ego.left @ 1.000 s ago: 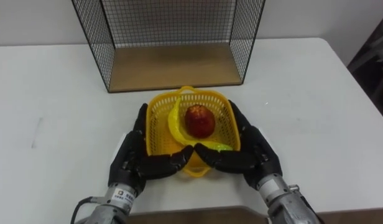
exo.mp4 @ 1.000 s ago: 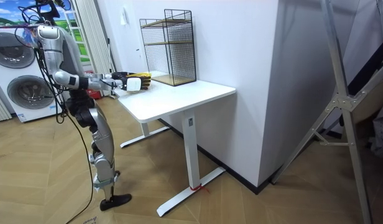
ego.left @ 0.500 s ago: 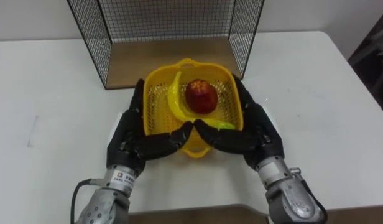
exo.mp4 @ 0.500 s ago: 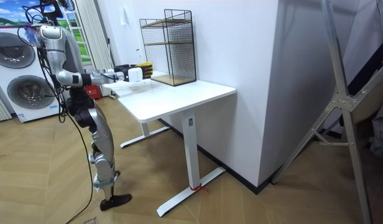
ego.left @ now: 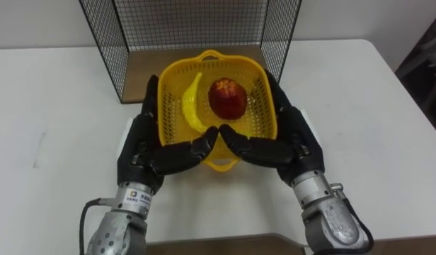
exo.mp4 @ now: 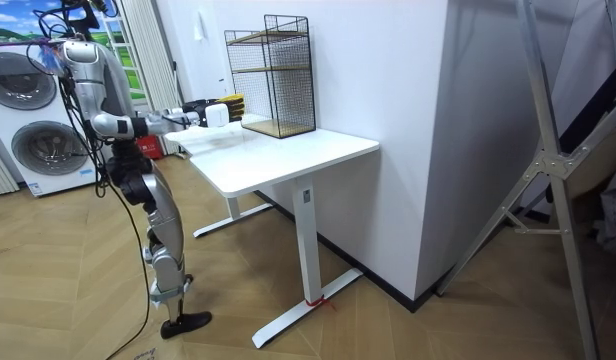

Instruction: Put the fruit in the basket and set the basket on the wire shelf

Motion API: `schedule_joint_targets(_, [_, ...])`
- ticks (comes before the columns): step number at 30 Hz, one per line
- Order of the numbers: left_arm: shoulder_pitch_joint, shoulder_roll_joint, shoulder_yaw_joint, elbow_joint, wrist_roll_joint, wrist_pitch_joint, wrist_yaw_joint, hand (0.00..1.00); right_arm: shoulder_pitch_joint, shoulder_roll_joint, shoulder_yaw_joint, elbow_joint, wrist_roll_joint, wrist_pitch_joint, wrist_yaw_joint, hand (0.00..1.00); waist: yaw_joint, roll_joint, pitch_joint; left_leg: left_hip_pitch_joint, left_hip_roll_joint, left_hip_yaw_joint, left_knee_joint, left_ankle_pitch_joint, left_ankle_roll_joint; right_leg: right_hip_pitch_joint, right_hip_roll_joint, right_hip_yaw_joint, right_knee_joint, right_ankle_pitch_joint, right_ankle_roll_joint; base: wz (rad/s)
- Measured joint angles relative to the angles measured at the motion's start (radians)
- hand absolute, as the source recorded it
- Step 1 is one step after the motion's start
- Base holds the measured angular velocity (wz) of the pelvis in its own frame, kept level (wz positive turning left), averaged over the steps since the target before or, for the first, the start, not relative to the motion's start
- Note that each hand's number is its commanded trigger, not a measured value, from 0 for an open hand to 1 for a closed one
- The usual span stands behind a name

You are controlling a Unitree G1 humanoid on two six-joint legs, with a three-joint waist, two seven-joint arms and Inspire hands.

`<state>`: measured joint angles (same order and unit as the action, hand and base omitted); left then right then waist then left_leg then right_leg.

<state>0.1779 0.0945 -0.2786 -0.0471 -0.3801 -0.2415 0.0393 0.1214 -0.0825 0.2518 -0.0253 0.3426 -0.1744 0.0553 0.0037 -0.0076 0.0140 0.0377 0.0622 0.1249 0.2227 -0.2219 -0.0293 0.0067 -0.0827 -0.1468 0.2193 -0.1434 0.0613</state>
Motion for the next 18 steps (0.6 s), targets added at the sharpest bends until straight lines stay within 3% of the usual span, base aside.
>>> schedule_joint_targets(11, [-0.001, -0.005, 0.0, 0.0, -0.001, 0.0, 0.001, 0.0, -0.004, 0.0, 0.001, 0.0, 0.0, -0.001, 0.0, 0.0, 0.004, 0.002, 0.001, -0.001, 0.004, 0.0, 0.022, -0.005, 0.001, -0.003, 0.0, -0.002, 0.016, -0.002, 0.0, 0.0])
schedule_joint_targets(16, [-0.003, -0.005, 0.0, -0.001, -0.003, -0.01, 0.007, 0.0, -0.005, 0.0, 0.004, -0.005, -0.003, -0.007, 0.0, 0.0, 0.006, 0.006, 0.0038, -0.037, 0.031, -0.005, 0.126, -0.058, -0.008, -0.024, 0.01, -0.021, 0.084, -0.038, -0.013, 0.0])
schedule_joint_targets(18, [-0.003, -0.004, 0.001, -0.004, -0.002, -0.022, 0.015, 0.0, -0.004, -0.001, 0.009, -0.005, 0.007, -0.014, 0.003, 0.0, 0.008, 0.003, 0.0035, -0.069, 0.058, -0.015, 0.21, -0.098, -0.023, -0.051, 0.023, -0.033, 0.161, -0.085, -0.03, 0.0])
